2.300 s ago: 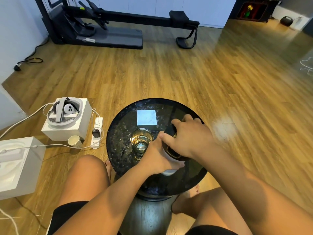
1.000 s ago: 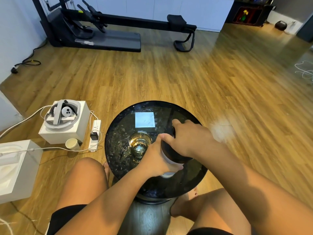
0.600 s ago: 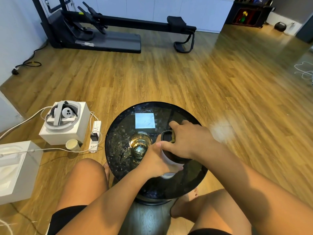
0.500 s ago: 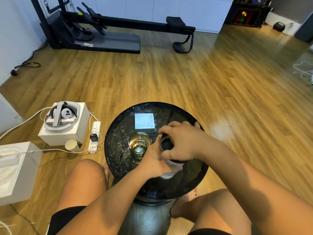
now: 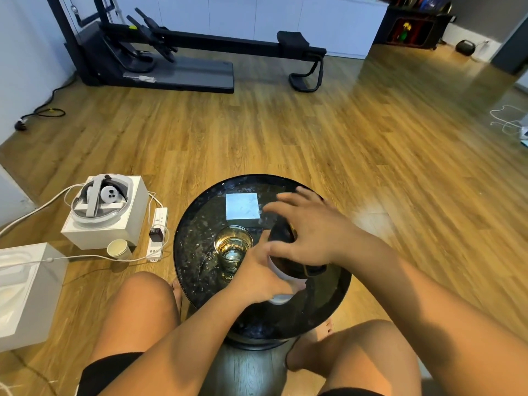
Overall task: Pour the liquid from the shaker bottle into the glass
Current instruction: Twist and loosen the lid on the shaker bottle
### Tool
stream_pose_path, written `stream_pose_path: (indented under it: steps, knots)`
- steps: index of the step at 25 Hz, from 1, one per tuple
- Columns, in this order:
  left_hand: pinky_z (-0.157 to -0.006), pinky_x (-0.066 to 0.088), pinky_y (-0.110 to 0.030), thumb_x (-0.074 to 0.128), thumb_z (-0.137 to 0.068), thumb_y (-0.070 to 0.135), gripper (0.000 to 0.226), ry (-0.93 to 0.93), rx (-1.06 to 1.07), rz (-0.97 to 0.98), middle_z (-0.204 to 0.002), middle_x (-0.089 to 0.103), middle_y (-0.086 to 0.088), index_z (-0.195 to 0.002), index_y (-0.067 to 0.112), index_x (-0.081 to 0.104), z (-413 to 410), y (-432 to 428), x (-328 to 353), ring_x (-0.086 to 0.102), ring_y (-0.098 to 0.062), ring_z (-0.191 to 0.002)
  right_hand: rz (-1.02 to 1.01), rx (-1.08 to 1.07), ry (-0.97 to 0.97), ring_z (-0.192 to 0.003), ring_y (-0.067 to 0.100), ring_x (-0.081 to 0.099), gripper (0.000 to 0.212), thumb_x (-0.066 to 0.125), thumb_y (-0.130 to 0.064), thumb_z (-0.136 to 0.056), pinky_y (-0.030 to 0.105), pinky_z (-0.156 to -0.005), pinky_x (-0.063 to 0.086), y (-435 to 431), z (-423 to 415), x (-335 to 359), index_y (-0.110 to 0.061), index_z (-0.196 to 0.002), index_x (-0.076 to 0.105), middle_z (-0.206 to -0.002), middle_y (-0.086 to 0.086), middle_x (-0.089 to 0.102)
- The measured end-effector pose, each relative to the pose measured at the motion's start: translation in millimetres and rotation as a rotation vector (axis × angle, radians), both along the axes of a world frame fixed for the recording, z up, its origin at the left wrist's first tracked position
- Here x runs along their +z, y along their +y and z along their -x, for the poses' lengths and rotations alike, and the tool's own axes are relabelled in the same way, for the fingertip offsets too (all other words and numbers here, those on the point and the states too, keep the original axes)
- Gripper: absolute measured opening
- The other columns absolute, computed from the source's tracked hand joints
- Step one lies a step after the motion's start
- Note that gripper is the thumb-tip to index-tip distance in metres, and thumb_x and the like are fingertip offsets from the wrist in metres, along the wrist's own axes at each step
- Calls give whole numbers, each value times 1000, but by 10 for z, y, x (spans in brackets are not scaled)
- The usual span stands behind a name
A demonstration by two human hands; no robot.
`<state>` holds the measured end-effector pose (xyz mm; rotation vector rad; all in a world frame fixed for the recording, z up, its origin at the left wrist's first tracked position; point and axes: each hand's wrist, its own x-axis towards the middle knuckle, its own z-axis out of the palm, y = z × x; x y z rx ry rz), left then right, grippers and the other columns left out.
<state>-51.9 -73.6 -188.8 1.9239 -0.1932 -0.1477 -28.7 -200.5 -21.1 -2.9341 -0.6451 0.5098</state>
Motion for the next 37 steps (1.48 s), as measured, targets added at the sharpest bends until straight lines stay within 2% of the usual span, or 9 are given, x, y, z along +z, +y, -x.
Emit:
stream_pose_path:
  steps: [4,8,12,17,21,26,29,34,37]
  knots:
    - [-80,53,-17,93,-47,52,90,7,17,-4,-107,67,19,-123,40,46,3,14,-11,64,4,-100,51,-50,-25,-101,27,55,74,57,-61,-77,38,-74,49,-1,1,-51,-30,-140,32,-117,5,54]
    - [-88,55,-26,94,-47,52,97,-21,18,10,-115,66,16,-129,34,45,5,2,-17,64,-1,-108,-75,32,112,-147,28,16,88,62,-59,-75,58,-113,23,-32,-9,-15,-44,-148,14,-156,-3,29]
    - [-86,54,-22,93,-49,51,92,-28,6,0,-110,62,26,-126,33,48,0,14,-24,62,2,-105,141,-62,-66,-123,32,46,84,48,-77,-71,46,-92,47,-20,50,-100,-34,-142,32,-142,3,44]
    - [-79,51,-16,92,-48,52,97,-26,15,-7,-113,64,18,-129,35,42,4,0,1,64,0,-104,-7,78,112,-149,26,-1,87,60,-68,-67,69,-111,10,-42,46,-51,-49,-144,21,-160,-10,18]
    - [-82,53,-19,93,-49,51,91,15,-8,-5,-109,68,13,-126,28,49,0,-1,7,65,-3,-104,207,-160,-75,-123,37,46,79,32,-80,-77,47,-87,47,24,41,-92,-34,-141,34,-142,9,42]
    - [-91,53,-23,91,-47,53,99,22,5,3,-118,64,19,-132,31,46,16,1,44,61,1,-111,23,7,76,-147,30,12,85,58,-65,-73,59,-107,31,-11,39,-19,-43,-146,22,-159,0,21]
    - [-101,51,-37,94,-49,50,111,37,-11,-7,-131,61,5,-143,22,42,17,11,42,58,-13,-124,140,-97,-35,-122,33,47,92,51,-80,-70,46,-90,49,-35,5,-71,-35,-146,24,-138,7,43]
    - [-88,54,-25,91,-44,52,98,40,19,15,-116,68,8,-129,27,48,49,37,92,64,-4,-109,-15,46,124,-145,28,16,104,69,-62,-63,57,-107,32,-77,-26,-69,-46,-147,11,-158,-4,19]
    - [-98,52,-36,90,-43,58,113,60,24,-38,-122,66,8,-138,15,46,24,-15,154,62,-9,-115,54,-33,-18,-115,33,51,100,49,-86,-62,40,-82,47,-63,3,-204,-39,-144,20,-139,6,43]
